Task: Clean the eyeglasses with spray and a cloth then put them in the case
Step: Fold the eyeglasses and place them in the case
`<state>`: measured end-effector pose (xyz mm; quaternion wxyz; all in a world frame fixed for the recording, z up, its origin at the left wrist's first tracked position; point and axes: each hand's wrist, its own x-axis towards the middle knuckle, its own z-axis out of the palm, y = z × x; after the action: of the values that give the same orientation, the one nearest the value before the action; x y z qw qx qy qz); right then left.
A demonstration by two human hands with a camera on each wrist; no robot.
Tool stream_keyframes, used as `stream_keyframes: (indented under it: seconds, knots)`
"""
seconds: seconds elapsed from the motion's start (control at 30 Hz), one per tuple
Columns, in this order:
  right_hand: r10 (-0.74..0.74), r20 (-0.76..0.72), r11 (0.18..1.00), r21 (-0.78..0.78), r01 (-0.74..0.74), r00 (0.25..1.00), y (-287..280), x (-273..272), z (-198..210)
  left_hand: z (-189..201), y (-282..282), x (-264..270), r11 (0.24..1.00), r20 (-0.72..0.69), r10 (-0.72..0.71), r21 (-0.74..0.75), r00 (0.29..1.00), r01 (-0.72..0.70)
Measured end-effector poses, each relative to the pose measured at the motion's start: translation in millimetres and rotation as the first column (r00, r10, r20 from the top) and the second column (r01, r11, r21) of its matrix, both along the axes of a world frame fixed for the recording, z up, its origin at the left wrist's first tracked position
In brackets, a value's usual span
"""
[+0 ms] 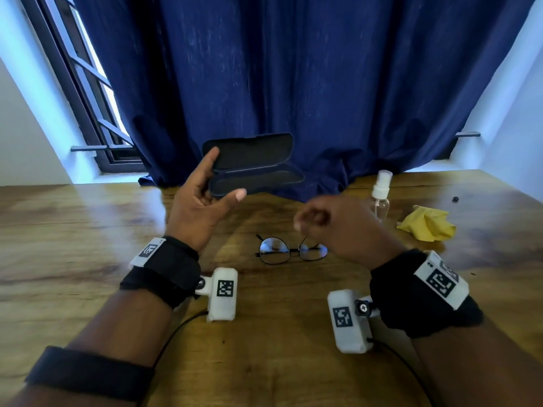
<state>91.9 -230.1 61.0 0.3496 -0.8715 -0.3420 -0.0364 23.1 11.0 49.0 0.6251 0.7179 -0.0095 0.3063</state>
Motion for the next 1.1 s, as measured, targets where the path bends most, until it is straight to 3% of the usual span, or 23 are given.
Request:
stream_keyframes:
  seconds: [0.13,0.33,0.5,0.63,0.77,0.9,1.1]
  knots:
    - [0.07,-0.042,0.965,-0.252,-0.078,0.997,11,-6,-8,-4,3,3,0.999,0.005,0.009,-0.04,1.0,-0.009]
    - [-0.014,-0.005,0.928,-0.373,0.011,1.0,20,-6,-10,-6,3,6,1.0,-0.015,-0.002,-0.028,1.0,0.001]
    - [0.002,0.035,0.883,-0.468,0.014,0.999,31,-4,-14,-6,1,6,1.0,-0.024,-0.014,-0.024,1.0,0.013]
    - [0.008,0.051,0.932,-0.363,0.011,0.999,22,-6,-12,-5,1,4,1.0,-0.042,0.0,-0.018,0.999,-0.001]
    - [-0.061,0.288,0.987,-0.127,0.101,0.956,7,-13,2,-3,5,3,0.998,-0.022,0.058,-0.023,0.998,-0.058]
    - [-0.175,0.413,0.984,0.091,0.151,0.894,4,-14,14,0,-8,0,0.999,-0.064,-0.038,0.032,0.997,0.04]
    - [-0.18,0.41,0.983,0.031,0.183,0.894,6,-14,17,1,-37,-1,0.966,-0.104,-0.198,0.149,0.975,0.212]
